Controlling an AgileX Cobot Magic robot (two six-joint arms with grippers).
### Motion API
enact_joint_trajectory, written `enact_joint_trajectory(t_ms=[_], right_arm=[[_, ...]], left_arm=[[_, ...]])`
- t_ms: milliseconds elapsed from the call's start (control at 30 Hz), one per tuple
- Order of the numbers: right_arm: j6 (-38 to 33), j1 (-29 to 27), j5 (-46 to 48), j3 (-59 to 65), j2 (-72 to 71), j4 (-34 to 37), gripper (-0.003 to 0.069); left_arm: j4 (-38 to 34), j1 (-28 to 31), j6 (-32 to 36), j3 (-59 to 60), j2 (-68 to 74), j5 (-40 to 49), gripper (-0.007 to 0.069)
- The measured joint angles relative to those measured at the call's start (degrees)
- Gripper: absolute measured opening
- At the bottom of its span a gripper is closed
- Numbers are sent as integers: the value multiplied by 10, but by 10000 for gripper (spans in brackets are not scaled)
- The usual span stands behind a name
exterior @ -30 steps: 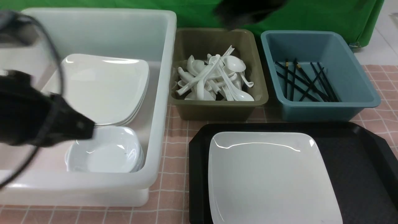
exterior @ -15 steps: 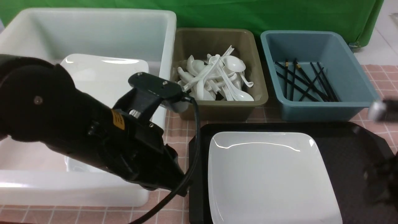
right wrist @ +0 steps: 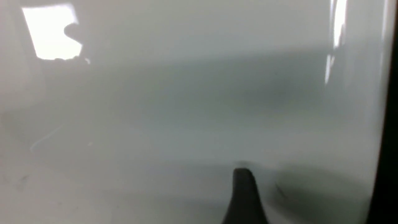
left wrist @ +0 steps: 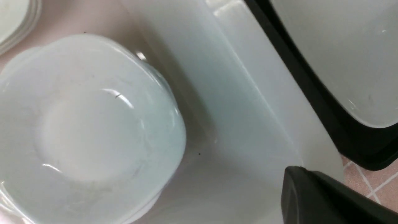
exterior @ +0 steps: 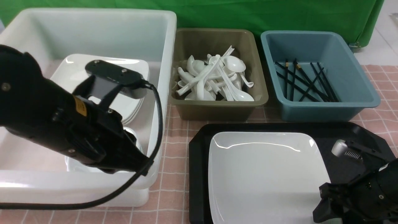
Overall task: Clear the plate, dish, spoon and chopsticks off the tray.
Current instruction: Use the right arm to grab a plate from the dinner plate, then use the right arm to put the plate into the large storage box on the left
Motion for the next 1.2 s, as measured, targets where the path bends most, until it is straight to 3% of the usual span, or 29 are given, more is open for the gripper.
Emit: enact_joint_trajectory(t_ms=[67, 100, 167, 367, 467, 533, 667, 867, 1200], right_arm=[[-1, 0, -3, -1, 1, 1, 440], [-8, 0, -9, 0, 4, 2, 328], [-15, -1, -11, 0, 6, 17, 230], [-18, -1, 5, 0, -3, 22, 233], [-18, -2, 30, -2, -38, 10, 211], [-12, -2, 53, -5, -108, 5, 141], [5, -2, 80, -12, -200, 11, 71], [21, -2, 115, -58, -252, -27, 70], [56, -2, 120, -206, -242, -14, 70]], left_arm=[[2, 2, 0, 0, -3, 1, -2], [4, 2, 0, 0, -7, 1, -2], [5, 2, 0, 0, -12, 1, -2], [22, 2, -5, 0, -21, 0, -2], [64, 2, -33, 0, -23, 0, -2], [104, 2, -61, 0, -26, 3, -2], [133, 2, -78, 0, -26, 6, -2], [152, 2, -88, 0, -26, 4, -2], [182, 32, -103, -13, -35, -4, -2]])
